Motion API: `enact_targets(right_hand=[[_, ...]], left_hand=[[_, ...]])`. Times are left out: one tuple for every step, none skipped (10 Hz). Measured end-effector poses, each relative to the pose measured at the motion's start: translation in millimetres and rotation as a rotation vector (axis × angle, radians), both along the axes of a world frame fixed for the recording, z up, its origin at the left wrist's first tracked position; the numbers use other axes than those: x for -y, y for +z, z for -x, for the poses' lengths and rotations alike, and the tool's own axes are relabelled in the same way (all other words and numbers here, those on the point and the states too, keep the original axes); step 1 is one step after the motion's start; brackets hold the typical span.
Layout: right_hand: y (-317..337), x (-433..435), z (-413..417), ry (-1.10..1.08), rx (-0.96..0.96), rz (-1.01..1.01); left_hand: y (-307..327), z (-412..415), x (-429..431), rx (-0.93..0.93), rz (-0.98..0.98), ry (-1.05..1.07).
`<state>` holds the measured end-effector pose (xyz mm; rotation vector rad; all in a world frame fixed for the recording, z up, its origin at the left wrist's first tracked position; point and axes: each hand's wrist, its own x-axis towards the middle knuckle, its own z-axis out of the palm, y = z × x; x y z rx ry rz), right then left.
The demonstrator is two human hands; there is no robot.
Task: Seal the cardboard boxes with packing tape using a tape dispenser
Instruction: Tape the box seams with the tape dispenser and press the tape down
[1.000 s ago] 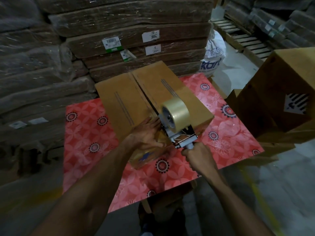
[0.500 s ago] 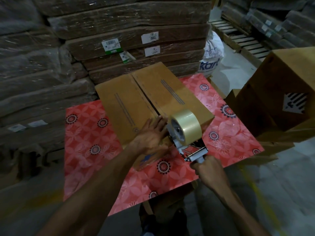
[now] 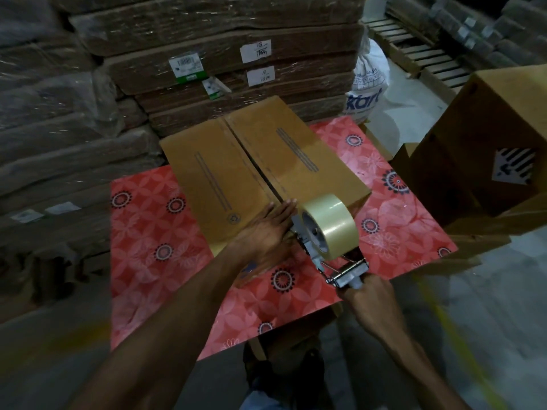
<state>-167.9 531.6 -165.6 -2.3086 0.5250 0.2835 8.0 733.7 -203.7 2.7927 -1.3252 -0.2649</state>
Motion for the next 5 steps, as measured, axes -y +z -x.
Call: enact_targets(right_hand=[[-0.7,7.2,5.9,0.003,-0.017,0.058],[-8.4,15.5,15.3,0.012,-0.144,0.047],[-8.8,17.0,23.2,-0.001,-0.141,0.046],[-3.9,10.9,25.6,-0.001,-0.151,0.085],[-12.6,13.0,23.3,-0.034,-0.104,0.019]], left_hand=[[0.6,1.2,0.2,-0.008,0.016,0.009],[-0.9,1.4,-1.7,-0.030,0.031,0.016],[-0.5,1.9,-1.9,-0.056,0.049,0.024],[-1.3,5.8,-2.2,-0.028,0.069,0.030],[-5.4,8.2,-2.8,0.002,0.092,0.029]])
